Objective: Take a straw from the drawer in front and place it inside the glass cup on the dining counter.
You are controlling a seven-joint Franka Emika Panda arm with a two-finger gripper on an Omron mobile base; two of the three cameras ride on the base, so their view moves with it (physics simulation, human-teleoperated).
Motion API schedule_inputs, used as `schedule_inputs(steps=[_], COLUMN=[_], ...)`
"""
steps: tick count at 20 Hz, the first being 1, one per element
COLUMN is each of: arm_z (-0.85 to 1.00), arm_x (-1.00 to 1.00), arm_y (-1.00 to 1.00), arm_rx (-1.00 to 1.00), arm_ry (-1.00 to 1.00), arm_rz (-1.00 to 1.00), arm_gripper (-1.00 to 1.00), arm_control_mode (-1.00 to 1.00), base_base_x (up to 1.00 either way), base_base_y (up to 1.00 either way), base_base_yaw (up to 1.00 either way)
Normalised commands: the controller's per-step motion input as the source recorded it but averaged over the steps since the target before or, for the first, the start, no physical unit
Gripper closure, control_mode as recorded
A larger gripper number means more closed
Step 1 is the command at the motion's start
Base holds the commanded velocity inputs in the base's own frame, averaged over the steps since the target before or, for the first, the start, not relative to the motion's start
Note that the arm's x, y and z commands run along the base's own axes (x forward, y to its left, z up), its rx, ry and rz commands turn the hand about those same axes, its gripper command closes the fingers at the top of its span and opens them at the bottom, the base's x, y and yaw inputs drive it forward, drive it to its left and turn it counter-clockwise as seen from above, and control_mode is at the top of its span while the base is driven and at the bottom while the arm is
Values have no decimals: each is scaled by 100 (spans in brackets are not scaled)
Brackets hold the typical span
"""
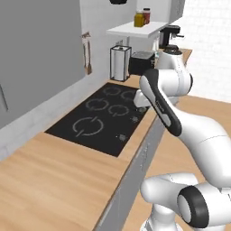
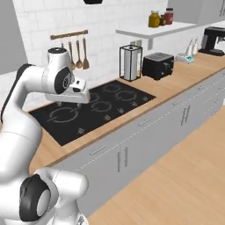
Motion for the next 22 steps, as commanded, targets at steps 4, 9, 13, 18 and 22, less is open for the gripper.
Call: schedule_inputs(steps=[4,9,13,18,22], arm_z=[0,0,0,0,0], arm_x=[0,0,0,0,0], arm_y=[0,0,0,0,0], arm_rx=[0,0,0,0,0], arm_ry=[0,0,0,0,0], arm_rz=[0,0,0,0,0], arm_gripper=[-100,-100,-100,-100,-100], arm_control_mode=[100,100,100,100,100], base_base_x=[-1,-13,-15,-3,-12], base_base_y=[67,36,32,32,28], base_base_yaw=[-29,-22,-11,-5,-1])
